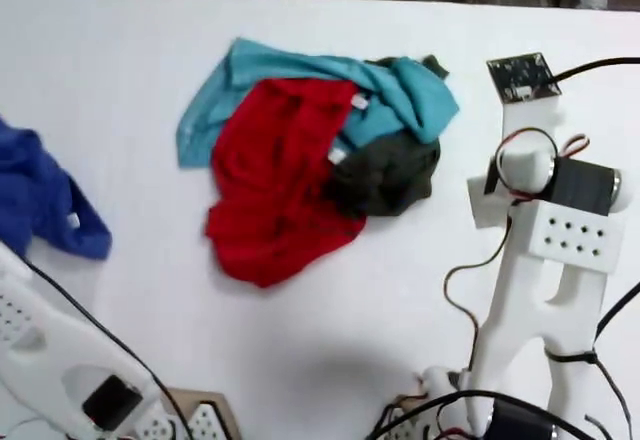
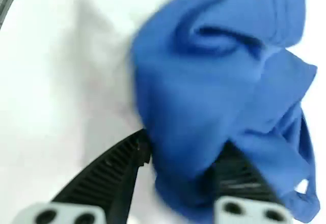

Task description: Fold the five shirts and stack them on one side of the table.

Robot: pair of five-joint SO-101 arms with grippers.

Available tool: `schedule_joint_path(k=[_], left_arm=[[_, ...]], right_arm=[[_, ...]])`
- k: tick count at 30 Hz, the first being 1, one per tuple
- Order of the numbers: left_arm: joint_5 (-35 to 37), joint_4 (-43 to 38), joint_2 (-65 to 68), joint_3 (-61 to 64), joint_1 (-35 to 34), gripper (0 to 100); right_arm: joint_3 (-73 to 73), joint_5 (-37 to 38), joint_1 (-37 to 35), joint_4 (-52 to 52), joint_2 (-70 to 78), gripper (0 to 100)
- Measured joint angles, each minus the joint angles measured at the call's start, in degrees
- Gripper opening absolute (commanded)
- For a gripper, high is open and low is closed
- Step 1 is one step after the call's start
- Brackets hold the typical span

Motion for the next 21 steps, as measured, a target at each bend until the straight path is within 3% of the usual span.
schedule_joint_path(k=[7, 16, 21], left_arm=[[-0.09, 0.0, -0.62, 0.09, 13.8, 36], [1.76, -0.53, -0.62, 12.92, 46.95, 36], [6.68, -8.09, -0.62, 25.32, 60.84, 36]], right_arm=[[6.42, 0.0, -2.29, -2.81, 0.09, 43.7], [7.3, 0.0, -1.76, -3.87, 0.09, 43.7], [7.3, 0.09, 2.73, -3.87, 0.09, 43.7]])
